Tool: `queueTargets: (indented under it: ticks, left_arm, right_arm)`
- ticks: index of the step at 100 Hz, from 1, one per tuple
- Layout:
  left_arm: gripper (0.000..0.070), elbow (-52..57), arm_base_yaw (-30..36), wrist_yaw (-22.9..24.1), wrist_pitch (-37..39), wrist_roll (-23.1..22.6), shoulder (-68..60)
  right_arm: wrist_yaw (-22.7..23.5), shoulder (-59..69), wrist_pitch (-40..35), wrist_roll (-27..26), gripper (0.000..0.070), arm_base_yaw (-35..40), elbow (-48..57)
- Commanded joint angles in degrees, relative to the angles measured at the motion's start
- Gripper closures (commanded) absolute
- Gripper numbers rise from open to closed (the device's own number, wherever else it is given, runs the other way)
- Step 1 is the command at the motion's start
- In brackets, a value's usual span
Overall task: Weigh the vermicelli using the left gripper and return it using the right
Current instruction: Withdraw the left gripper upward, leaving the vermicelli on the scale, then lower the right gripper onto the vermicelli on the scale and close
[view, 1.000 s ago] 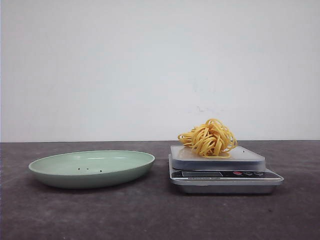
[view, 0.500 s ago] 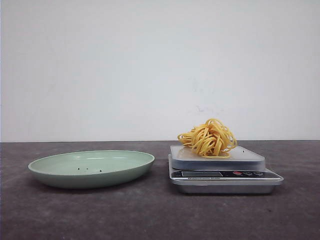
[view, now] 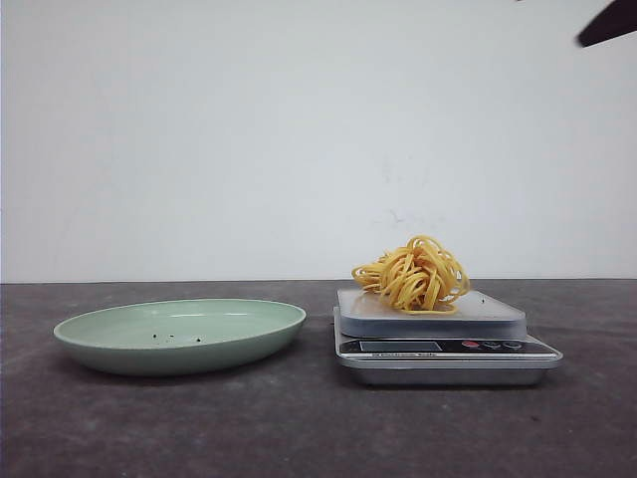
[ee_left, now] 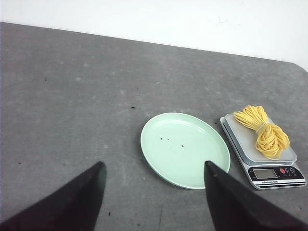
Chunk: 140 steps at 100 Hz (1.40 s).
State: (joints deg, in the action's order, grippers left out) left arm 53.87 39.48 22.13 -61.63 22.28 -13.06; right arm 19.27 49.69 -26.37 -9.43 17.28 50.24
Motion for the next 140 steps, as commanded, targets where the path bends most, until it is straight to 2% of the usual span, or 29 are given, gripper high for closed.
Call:
queueTargets:
  ticks: [1,28,47,69,99,106,113,117,122,140]
  left_arm:
    - [0.0324,0.72,0.22,-0.11,0.28,0.31,-0.04]
    - [0.0325,0.72,0.22,-0.11,-0.17,0.33,-0.04]
    - [0.0324,0.72,0.22,-0.11,-0.15,0.39,-0.04]
    - [0.0324,0.72,0.22,-0.11,-0.5,0.85,-0.04]
    - [0.0324,0.72,0.22,-0.11,-0.61,1.16,-0.04]
    - [0.0324,0.72,0.22,-0.11,-0.66,1.16,-0.04]
    - [0.0324,0.72,0.22,-0.13,-0.66,1.18,-0.04]
    - [0.0324,0.72,0.22,-0.11,-0.74,1.16,-0.04]
    - [0.0324,0.72,0.22,-0.11,-1.03,1.16,-0.04]
    - [0.0324,0.72,0.22,-0.11,-1.95,1.16,-0.04]
  right_arm:
    - [-0.35,3.21,1.36,-0.87,0.0206,1.46,2.36]
    - [-5.86,18.01,-1.14,-1.29,0.0207,5.57,12.28]
    - [-5.84,27.65,-2.29,-1.99,0.0207,5.9,17.29]
    - [-5.81,38.05,-2.4,-2.67,0.0207,5.9,18.12]
    - [-5.88,47.82,3.1,-5.49,0.021,8.2,18.12]
    - [-6.01,48.96,3.72,-5.86,0.0278,8.79,18.12]
    - [-7.1,49.22,3.61,-6.14,0.0412,9.11,18.12]
    - [-8.0,49.22,3.72,-6.12,0.0514,9.44,18.12]
    - [-8.94,49.22,4.13,-6.12,0.07,9.99,18.12]
    - [-10.36,48.46,5.68,-6.67,0.0696,10.36,18.14]
